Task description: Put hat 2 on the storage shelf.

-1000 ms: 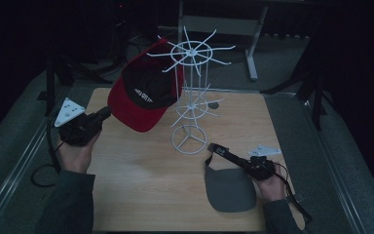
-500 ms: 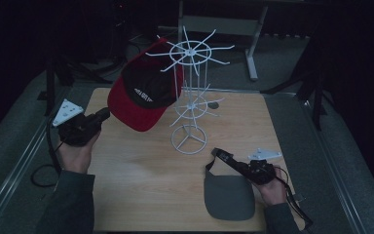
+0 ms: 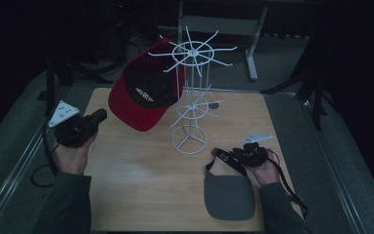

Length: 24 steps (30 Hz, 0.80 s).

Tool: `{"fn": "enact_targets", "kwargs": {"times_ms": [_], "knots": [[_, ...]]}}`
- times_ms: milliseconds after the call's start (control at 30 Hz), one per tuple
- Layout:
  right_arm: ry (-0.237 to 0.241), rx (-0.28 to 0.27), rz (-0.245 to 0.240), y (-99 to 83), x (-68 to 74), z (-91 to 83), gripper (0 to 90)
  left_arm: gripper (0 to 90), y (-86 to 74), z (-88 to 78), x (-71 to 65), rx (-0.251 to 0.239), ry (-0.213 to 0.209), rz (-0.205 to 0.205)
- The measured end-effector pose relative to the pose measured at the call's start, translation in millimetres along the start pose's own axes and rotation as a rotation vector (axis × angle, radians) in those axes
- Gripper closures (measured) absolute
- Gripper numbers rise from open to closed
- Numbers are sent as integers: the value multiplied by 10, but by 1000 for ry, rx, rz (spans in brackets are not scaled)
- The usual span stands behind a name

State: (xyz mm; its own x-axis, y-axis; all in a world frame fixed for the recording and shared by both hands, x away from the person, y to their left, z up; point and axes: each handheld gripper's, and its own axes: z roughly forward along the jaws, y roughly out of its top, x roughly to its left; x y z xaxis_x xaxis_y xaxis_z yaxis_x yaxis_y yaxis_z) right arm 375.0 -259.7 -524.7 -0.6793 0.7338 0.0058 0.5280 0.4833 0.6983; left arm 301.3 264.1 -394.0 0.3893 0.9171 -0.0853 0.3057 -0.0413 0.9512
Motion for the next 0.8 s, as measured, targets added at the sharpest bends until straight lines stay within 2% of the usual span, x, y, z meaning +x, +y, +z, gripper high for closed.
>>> {"fn": "enact_targets", "kwargs": {"times_ms": [200,533,800], "knots": [[4,20,-21,100,-41,99,704,840,-5,29,-16,7,-5,0],[30,61,-57,177,-32,231,646,835,-3,44,-32,9,-10,-1],[81,110,-97,263,-5,371,641,832,-3,53,-39,10,-12,0]]}}
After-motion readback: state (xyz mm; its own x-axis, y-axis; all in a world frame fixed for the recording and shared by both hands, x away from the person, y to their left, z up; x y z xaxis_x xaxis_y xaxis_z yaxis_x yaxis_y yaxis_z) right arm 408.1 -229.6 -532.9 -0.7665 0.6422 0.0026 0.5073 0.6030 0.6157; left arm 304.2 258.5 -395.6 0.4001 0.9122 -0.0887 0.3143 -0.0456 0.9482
